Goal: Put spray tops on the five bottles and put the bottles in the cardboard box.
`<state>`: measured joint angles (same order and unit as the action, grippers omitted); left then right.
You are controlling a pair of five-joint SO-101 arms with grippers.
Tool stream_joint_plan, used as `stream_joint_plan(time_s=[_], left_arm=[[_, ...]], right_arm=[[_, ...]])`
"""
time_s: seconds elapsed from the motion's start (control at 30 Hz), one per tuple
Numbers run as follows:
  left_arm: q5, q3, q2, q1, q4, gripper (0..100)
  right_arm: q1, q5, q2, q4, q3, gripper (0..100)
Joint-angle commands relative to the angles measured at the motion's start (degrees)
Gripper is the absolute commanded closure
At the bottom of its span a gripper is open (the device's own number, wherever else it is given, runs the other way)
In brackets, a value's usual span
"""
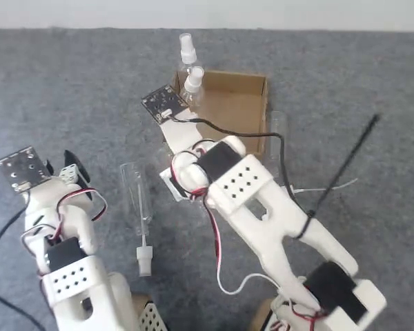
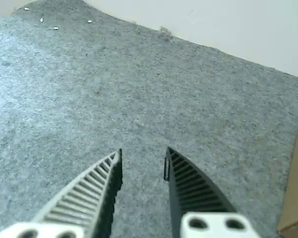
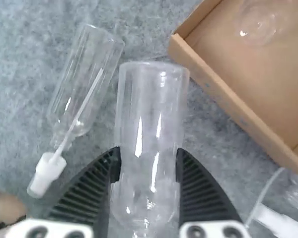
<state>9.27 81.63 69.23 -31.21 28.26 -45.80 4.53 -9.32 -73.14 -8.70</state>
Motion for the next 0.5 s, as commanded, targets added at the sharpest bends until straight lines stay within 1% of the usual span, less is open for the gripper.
stream_joint_plan(time_s=[0.0, 0.27, 0.4, 0.47], left_arm=[[0.35, -0.31, 0.79, -0.35, -1.49, 87], [0.35, -0.31, 0.79, -0.35, -1.49, 87], [0.53, -0.31, 0.79, -0.53, -1.49, 87], [0.62, -0.4, 0.79, -1.67, -1.49, 86]], right_arm=[[1.27, -2.11, -6.37, -3.21, 3.43, 95.4], [4.53, -2.02, -10.07, -9.1, 3.43, 95.4], [4.79, -2.29, -10.68, -9.36, 3.43, 95.2], [4.7, -2.37, -10.68, -9.27, 3.69, 93.1]])
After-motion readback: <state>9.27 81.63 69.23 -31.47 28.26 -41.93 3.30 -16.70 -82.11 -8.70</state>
